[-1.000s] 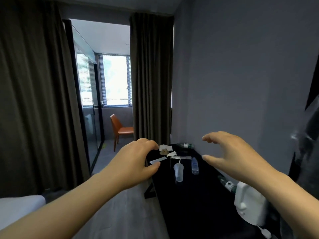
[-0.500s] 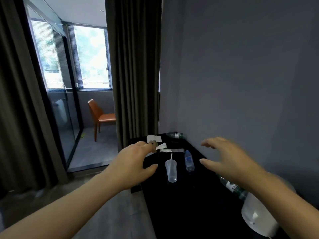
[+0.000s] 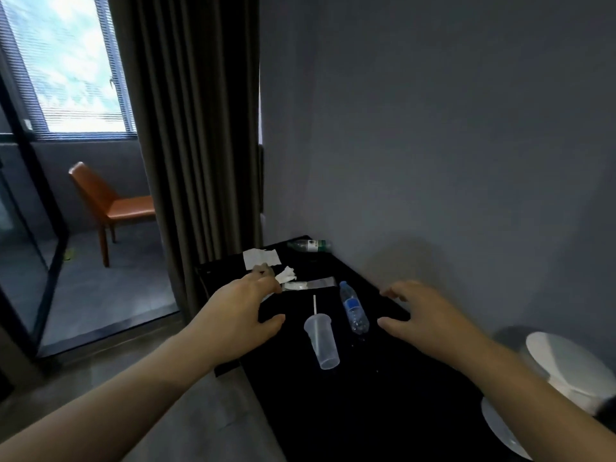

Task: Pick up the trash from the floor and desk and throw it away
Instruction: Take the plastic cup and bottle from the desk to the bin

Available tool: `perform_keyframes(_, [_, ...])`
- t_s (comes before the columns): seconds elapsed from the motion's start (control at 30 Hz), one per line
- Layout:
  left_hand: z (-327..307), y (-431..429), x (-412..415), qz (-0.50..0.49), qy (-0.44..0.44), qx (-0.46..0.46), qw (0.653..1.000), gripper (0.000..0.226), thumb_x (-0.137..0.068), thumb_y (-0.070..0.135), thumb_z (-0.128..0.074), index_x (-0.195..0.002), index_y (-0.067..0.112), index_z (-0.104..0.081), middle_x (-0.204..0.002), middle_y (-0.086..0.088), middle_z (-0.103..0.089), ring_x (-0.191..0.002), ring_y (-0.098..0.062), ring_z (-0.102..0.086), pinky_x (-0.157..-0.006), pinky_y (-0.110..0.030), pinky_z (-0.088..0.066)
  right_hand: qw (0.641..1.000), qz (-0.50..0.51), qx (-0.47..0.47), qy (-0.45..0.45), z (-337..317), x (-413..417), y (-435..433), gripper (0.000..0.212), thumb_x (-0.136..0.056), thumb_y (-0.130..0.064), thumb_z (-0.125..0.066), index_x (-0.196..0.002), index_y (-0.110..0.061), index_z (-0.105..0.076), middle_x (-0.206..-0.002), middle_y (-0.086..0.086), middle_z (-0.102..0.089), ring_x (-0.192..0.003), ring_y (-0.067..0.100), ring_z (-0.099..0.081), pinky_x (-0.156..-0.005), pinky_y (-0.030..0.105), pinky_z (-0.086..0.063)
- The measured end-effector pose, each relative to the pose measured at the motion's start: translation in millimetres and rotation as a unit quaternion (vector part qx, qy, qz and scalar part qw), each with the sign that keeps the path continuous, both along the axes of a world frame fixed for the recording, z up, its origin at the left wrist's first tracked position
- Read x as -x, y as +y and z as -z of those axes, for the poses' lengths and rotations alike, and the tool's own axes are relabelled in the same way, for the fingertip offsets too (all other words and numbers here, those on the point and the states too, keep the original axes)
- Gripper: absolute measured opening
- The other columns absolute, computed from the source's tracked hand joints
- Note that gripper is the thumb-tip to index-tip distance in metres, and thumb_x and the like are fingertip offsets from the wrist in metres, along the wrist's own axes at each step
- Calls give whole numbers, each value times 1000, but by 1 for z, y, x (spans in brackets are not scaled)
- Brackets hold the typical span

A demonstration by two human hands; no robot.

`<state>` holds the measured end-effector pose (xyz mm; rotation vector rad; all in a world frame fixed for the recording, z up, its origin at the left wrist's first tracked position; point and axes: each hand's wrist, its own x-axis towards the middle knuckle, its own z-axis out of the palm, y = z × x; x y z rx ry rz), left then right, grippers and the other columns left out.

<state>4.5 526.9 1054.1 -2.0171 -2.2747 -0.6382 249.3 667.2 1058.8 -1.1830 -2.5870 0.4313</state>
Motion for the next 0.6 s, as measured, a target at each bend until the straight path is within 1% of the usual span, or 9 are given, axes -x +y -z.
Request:
perform_keyframes(0.1, [12,32,21,13,-9,21,1000,38,-84,40,-61,-119,25,-57,-109,9,-55,-97,-10,-58,-83,-24,-47,999,22,10,-25,12,17,28,47,-84,-43,-64,-126,-25,-54,-127,-4,-55,-112,13,-54,-91,27,-46])
perform_keyframes(0.17, [22,54,35,19,-9,31,999,41,-85,41,-60,-122,24,-56,-112,7,-56,-100,-11,-58,-86,-28,-48,999,34,21,-27,24,26,49,49,-84,-43,-65,-128,-24,-53,-128,-4,-55,-113,13,-54,-94,27,-45])
perform_keyframes(0.3, [45,104,59,27,-14,62,998,44,-86,43,-59,-125,25,-54,-118,7,-55,-104,-10,-57,-90,-27,-46,998,51,38,-12,56,45,94,49,-82,-42,-66,-127,-24,-54,-126,-4,-56,-110,12,-55,-94,29,-47])
perform_keyframes(0.4, [62,149,75,29,-27,95,995,46,-86,43,-61,-128,25,-53,-123,7,-54,-107,-11,-55,-92,-27,-46,996,63,65,-3,81,57,133,46,-81,-38,-69,-123,-24,-57,-121,-3,-58,-104,11,-57,-92,30,-48])
perform_keyframes(0.53, [90,202,88,39,-31,118,992,47,-86,43,-62,-128,25,-53,-123,7,-55,-107,-8,-54,-90,-20,-45,992,81,95,-4,116,64,174,41,-78,-37,-70,-116,-26,-60,-114,-3,-59,-98,9,-57,-88,28,-48])
perform_keyframes(0.6, [107,222,92,51,-38,123,990,46,-86,41,-63,-128,23,-55,-121,6,-57,-104,-8,-56,-88,-21,-47,990,91,107,-15,132,65,190,41,-78,-37,-71,-116,-26,-60,-112,-4,-59,-98,9,-57,-87,26,-48])
